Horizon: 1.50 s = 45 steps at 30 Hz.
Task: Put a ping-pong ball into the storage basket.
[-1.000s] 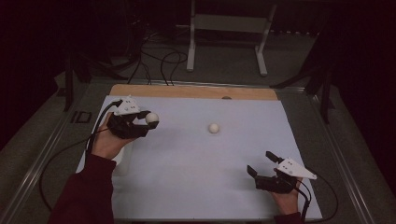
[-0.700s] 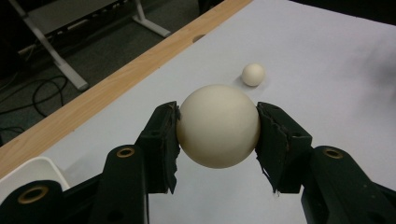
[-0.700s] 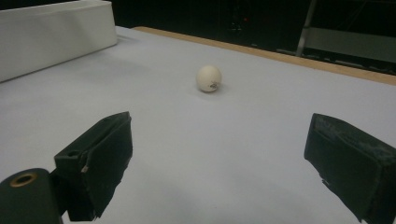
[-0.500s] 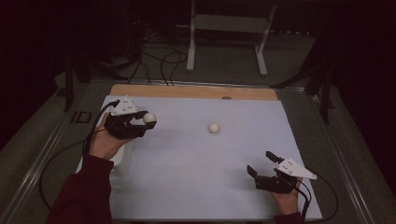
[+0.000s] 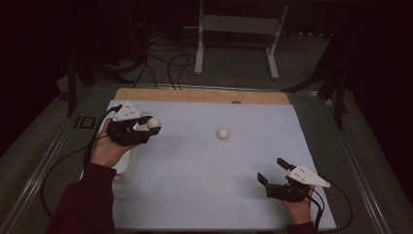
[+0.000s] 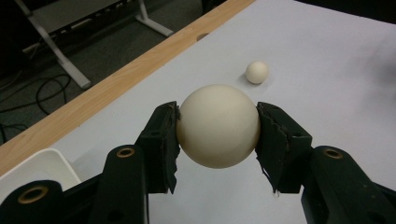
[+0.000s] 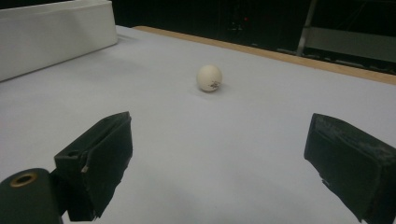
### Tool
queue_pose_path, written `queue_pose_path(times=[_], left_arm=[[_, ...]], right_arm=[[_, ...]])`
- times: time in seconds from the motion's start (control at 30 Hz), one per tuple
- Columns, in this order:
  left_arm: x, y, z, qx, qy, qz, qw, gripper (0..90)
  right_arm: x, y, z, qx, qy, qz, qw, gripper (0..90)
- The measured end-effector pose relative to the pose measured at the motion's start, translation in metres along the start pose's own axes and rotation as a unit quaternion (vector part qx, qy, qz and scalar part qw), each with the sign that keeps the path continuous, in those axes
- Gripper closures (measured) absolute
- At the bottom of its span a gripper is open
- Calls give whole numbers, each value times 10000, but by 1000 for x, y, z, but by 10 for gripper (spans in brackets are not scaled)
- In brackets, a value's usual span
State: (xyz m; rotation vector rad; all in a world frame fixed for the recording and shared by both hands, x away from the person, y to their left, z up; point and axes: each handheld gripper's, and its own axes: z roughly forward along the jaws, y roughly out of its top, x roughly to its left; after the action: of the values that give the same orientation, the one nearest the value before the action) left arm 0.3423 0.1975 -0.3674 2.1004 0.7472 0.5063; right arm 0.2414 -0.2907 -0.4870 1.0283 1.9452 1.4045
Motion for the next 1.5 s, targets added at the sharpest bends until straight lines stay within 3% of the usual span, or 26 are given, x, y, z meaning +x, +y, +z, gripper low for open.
queue_pose_path(times=[1.5], left_arm=[[12,-11,-18,-54,164,-126,9998,510]], right_arm=[[0,0,1,1,7,-12,10000,77]])
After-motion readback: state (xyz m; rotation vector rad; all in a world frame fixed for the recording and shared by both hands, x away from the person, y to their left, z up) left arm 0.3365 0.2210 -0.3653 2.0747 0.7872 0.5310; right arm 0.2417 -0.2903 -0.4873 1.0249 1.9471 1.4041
